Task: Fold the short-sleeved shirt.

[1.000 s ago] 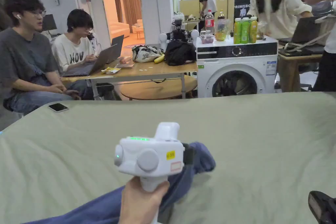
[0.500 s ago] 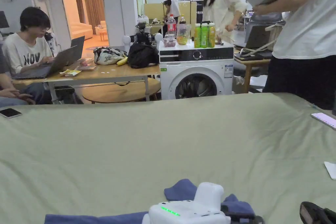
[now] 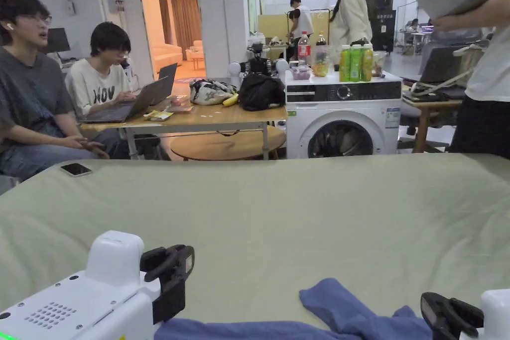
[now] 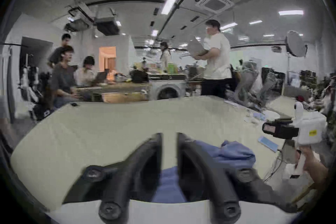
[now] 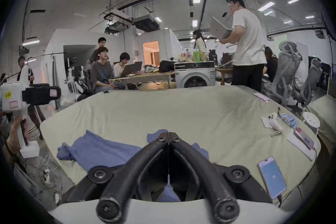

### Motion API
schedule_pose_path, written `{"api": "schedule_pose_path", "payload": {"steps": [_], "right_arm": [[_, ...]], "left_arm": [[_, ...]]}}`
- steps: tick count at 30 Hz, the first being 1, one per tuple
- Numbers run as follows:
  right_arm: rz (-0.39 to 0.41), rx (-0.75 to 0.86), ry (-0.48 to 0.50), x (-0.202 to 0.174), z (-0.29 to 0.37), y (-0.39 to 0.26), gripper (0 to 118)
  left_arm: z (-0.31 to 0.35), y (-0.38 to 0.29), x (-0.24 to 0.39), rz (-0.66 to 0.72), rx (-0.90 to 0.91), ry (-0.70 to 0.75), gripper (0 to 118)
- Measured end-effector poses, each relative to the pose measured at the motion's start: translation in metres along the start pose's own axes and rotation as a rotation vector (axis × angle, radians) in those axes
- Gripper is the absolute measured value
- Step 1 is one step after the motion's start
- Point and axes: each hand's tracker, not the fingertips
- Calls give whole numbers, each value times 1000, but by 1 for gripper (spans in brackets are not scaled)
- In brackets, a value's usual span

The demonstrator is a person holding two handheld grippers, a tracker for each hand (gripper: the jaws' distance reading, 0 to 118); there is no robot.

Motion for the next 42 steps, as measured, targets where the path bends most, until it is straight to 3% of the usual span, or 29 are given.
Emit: {"api": "schedule_pose_path", "payload": {"steps": [5,12,16,17,20,21,31,33,34,35,40,42], "right_arm": [[18,-9,33,-14,-10,-2,0],[80,-25,31,-23,-15,-6,0],[45,-31,44,-17,-16,-11,0],[20,-42,50,-14,-17,-12,0],[8,-65,33,-6,-16,-21,0],[10,-72,26,-3,-15,-24,0],[-73,-187,-91,47,-19,-51,0],[-90,-201,-100,53,-20,-53,0],[-93,-208,-106,56,-21,-53,0],[-93,-214,-113,57,-21,-54,0],[-92,-226,-118,55,-20,-56,0],[-95,-231,-111,55,-21,-56,0]], "left_arm": [[20,-11,-19,19,-12,116,0],[17,-17,-39,75,-40,134,0],[-11,-29,-66,152,-103,130,0],[-23,-35,-75,177,-158,101,11],[-66,-51,-99,203,-359,63,75],[-79,-58,-105,196,-399,63,82],[-189,-113,-158,271,-644,197,81],[-198,-120,-161,275,-685,220,65],[-203,-124,-162,293,-716,215,45],[-206,-128,-161,302,-739,216,33],[-207,-128,-152,243,-738,220,29],[-209,-128,-152,230,-744,220,20]]}}
